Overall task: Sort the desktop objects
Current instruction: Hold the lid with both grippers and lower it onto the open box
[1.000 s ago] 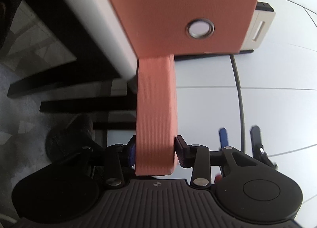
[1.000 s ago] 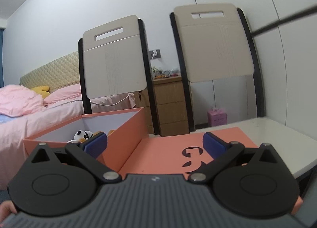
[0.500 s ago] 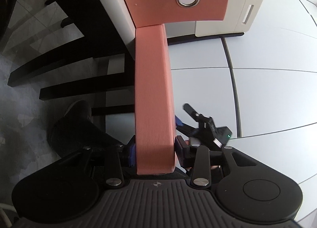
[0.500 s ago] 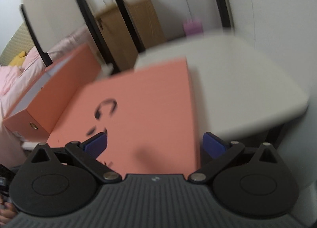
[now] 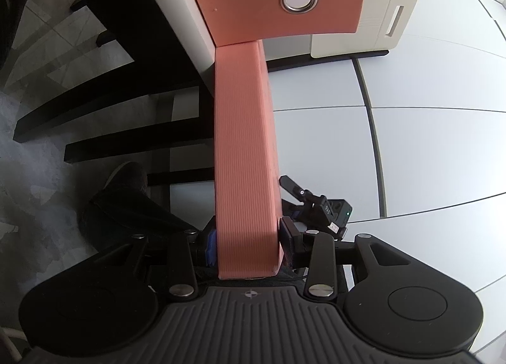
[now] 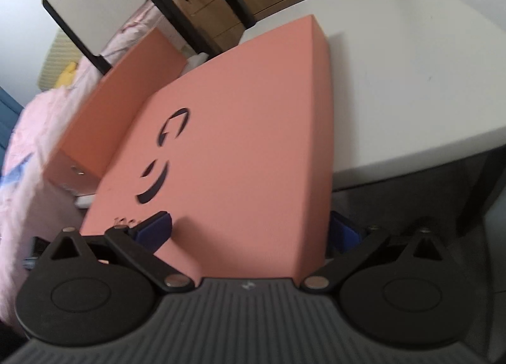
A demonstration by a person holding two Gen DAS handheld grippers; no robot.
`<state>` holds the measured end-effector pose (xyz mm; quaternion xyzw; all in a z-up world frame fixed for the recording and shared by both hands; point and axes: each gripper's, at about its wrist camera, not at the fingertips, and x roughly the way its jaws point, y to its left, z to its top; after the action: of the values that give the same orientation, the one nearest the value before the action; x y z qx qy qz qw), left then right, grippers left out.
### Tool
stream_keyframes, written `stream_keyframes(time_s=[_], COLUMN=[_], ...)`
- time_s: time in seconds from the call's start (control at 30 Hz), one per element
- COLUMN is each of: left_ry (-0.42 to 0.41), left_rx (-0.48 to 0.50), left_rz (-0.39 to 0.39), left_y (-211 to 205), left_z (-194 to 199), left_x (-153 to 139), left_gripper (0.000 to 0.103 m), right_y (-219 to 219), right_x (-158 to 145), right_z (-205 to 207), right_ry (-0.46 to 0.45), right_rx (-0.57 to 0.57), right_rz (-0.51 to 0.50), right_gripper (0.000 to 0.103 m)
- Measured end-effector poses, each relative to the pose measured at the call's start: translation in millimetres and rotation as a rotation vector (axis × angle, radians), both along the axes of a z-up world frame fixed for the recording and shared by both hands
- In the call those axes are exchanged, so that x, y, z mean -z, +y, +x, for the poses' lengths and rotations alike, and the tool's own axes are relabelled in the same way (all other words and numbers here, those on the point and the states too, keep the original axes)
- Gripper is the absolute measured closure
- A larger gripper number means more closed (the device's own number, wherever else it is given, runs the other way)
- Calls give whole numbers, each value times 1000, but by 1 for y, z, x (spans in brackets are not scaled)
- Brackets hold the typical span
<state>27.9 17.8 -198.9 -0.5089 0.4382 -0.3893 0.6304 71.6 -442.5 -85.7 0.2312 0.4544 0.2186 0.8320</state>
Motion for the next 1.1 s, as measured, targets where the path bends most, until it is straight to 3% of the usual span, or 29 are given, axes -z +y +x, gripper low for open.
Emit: stream_keyframes(time_s=[0.27, 0.6, 0.87, 1.1], left_ry=[-90, -197, -296, -377], left_rx=[-25, -32, -18, -70], left_rz=[-15, -40, -49, -19], left_y=[6, 5, 4, 16], left_z=[-11, -36, -50, -45], left_x=[-34, -84, -123, -162], left_gripper=[57, 49, 49, 47], right_y=[-18, -21, -25, -10], right_x=[-19, -77, -112, -160], right_z=[-35, -103, -151, -160], right_ry=[-65, -221, -301, -411], right_rx=[31, 143, 206, 220], right_rz=[95, 133, 153, 113], right_gripper=[21, 21, 22, 23])
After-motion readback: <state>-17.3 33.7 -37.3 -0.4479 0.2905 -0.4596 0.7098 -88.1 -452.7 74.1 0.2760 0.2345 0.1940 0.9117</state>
